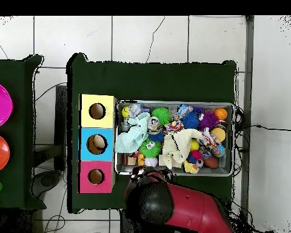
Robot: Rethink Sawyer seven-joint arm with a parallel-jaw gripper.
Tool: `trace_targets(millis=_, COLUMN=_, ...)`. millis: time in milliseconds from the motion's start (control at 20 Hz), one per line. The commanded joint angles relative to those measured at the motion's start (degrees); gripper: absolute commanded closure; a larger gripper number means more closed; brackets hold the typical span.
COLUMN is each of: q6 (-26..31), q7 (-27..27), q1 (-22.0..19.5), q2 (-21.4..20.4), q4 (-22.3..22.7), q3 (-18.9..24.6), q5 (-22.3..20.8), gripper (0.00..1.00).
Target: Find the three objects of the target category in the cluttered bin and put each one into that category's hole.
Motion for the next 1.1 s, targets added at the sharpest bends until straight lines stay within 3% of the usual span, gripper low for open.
trace_targets(millis=50, q6=-1.14, q7=-9.61, q1=-6.7, q2=6.58, q4=-5.77, q3=7.31, q5=-7.61, gripper=0.0)
trace_targets(millis=450, q6=-1.24, q7=-12.92, q1=-15.22, q2=13.25, q4=-11.19, q3=13.38, q5=-14.04, gripper=0.0)
trace_targets(millis=1100, q6=0.11, q7=-14.42, q1=-23.17, q2=20.91, q4=-19.37, q3=21.2, q5=-23.42, gripper=0.0)
